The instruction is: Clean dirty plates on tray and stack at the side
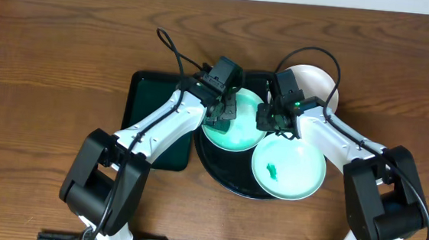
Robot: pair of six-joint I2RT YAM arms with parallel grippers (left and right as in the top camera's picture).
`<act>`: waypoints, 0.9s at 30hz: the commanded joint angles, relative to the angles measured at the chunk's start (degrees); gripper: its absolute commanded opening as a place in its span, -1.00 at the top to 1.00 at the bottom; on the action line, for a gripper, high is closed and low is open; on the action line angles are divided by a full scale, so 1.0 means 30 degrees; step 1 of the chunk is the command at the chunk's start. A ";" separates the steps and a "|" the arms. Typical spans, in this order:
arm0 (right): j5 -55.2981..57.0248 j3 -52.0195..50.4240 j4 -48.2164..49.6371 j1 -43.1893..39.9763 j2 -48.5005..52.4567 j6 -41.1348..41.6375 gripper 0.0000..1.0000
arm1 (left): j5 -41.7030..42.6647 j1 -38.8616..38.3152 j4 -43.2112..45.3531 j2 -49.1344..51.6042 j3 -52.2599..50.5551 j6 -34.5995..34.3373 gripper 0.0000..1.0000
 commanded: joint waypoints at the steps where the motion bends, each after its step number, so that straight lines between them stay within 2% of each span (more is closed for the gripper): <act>1: 0.0321 -0.0124 0.0131 0.0175 0.0262 0.0036 0.97 | -0.0459 0.0095 -0.0117 -0.0102 -0.0146 0.0262 0.86; 11: 0.0306 -0.0124 0.0102 0.0175 0.0262 0.0044 0.97 | -0.0605 0.0095 -0.0459 0.0182 -0.0291 0.0255 0.85; 19: 0.0299 -0.0124 0.0058 0.0175 0.0262 0.0044 0.97 | -0.0539 0.0073 0.0066 0.1989 -0.0291 0.0182 0.86; 23: 0.0270 -0.0124 0.0066 0.0211 0.0262 0.0044 0.97 | 0.0641 0.0036 0.0073 0.2535 -0.0291 0.0182 0.86; 27: 0.0153 -0.0124 0.0080 0.0306 0.0262 0.0044 0.98 | 0.3366 0.0044 0.0138 0.2572 -0.0284 0.0182 0.86</act>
